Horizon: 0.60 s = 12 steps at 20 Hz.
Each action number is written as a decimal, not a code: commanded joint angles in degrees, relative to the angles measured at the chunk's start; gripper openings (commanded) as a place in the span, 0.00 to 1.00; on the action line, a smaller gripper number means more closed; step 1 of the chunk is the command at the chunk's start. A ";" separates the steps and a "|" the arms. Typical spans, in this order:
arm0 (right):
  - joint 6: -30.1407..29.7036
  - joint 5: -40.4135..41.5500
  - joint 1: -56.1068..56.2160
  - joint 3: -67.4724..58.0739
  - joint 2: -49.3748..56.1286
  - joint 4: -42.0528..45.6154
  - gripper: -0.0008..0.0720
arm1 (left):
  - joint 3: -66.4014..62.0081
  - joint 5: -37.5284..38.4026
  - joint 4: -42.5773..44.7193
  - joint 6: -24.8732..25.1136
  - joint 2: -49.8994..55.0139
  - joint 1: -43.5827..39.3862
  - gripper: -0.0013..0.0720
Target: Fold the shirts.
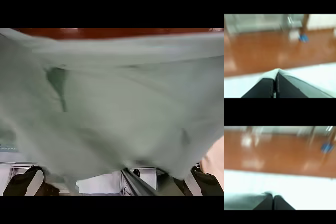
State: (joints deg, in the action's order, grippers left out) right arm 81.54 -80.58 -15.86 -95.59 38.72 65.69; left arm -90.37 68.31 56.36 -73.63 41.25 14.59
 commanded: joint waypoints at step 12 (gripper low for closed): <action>-14.73 30.71 0.02 9.75 56.87 -41.00 0.03 | 18.95 -35.71 -11.61 -2.12 40.83 -13.18 0.06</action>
State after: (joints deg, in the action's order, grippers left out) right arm 70.32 -53.19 -15.86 -81.41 83.66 37.45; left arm -71.16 38.68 50.22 -73.65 74.94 2.90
